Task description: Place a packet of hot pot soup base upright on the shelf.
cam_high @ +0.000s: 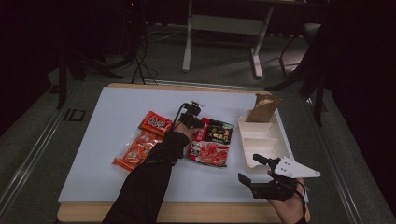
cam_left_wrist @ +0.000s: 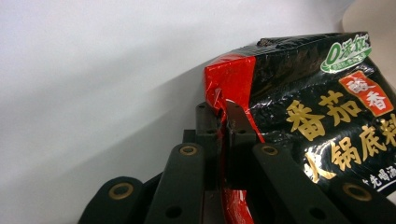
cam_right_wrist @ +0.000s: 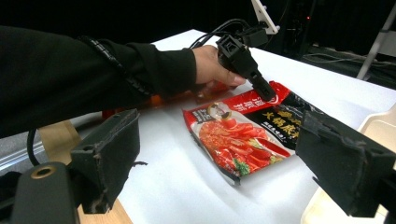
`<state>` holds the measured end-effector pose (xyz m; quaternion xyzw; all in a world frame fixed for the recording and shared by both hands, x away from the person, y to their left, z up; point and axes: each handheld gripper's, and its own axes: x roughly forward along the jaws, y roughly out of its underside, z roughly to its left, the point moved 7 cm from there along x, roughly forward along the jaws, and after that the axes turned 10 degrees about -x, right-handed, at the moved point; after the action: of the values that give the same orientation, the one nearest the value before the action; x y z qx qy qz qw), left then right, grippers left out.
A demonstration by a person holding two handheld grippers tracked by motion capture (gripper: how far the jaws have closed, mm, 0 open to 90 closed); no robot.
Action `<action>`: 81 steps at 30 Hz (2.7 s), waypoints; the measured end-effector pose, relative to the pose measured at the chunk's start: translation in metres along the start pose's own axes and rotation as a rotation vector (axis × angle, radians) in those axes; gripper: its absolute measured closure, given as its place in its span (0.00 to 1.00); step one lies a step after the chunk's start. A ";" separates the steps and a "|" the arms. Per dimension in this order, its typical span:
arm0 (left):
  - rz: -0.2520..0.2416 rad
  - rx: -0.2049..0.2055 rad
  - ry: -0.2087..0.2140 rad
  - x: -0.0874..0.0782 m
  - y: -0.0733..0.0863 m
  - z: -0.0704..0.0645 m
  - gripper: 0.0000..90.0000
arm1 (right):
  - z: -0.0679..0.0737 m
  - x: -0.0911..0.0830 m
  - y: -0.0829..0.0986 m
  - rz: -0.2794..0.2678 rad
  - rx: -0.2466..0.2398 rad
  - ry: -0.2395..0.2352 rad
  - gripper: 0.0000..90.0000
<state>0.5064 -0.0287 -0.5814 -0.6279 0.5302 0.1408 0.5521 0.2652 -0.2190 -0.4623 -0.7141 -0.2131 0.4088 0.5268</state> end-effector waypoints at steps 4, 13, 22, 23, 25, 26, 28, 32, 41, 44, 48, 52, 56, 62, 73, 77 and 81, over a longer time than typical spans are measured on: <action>-0.028 0.018 0.008 -0.008 0.000 -0.002 0.97 | -0.002 0.000 0.000 -0.001 0.008 0.010 0.15; -0.088 0.009 0.054 -0.029 -0.002 -0.008 0.98 | -0.003 -0.001 0.000 0.001 0.007 0.018 0.17; -0.159 0.021 0.101 -0.059 -0.003 -0.022 0.98 | -0.009 -0.006 -0.003 -0.013 0.007 0.073 0.15; -0.162 0.029 0.099 -0.062 -0.003 -0.024 0.98 | -0.009 -0.006 -0.003 -0.010 0.006 0.079 0.15; -0.177 0.041 0.107 -0.068 -0.003 -0.029 0.98 | -0.010 -0.008 -0.004 -0.014 0.008 0.088 0.13; -0.181 0.047 0.103 -0.071 -0.003 -0.031 0.98 | -0.010 -0.008 -0.004 -0.013 0.004 0.080 0.12; -0.195 0.054 0.118 -0.077 -0.003 -0.035 0.98 | -0.011 -0.009 -0.004 -0.018 0.007 0.078 0.12; -0.229 0.062 0.157 -0.088 -0.001 -0.043 0.98 | -0.012 -0.010 -0.006 -0.032 -0.008 0.091 0.12; -0.287 0.094 0.252 -0.113 0.004 -0.062 0.98 | -0.015 -0.010 -0.007 -0.020 -0.062 0.117 0.18; -0.300 0.106 0.276 -0.121 0.006 -0.067 0.98 | -0.017 -0.012 -0.009 -0.035 -0.048 0.117 0.18; -0.317 0.112 0.314 -0.136 0.009 -0.072 0.98 | -0.021 -0.016 -0.009 -0.015 0.015 0.098 0.17; -0.346 0.091 0.351 -0.150 0.009 -0.073 0.98 | -0.023 -0.018 -0.009 -0.009 0.045 0.107 0.12; -0.361 0.092 0.370 -0.161 0.010 -0.074 0.98 | -0.024 -0.015 -0.012 0.001 0.048 0.111 0.12; -0.397 0.055 0.404 -0.170 0.014 -0.073 0.97 | -0.029 -0.007 -0.024 0.014 0.045 0.090 0.16; -0.457 0.058 0.454 -0.191 0.028 -0.069 0.97 | -0.045 0.026 -0.059 -0.003 0.038 0.061 0.24; -0.481 0.049 0.484 -0.199 0.030 -0.070 0.97 | -0.048 0.041 -0.065 0.008 0.057 0.031 0.30; -0.504 0.037 0.507 -0.204 0.030 -0.072 0.97 | -0.051 0.051 -0.070 0.006 0.063 0.011 0.41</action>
<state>0.3713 0.0196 -0.4171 -0.7438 0.4812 -0.1695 0.4318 0.3444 -0.1863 -0.4101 -0.7000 -0.1953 0.4129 0.5490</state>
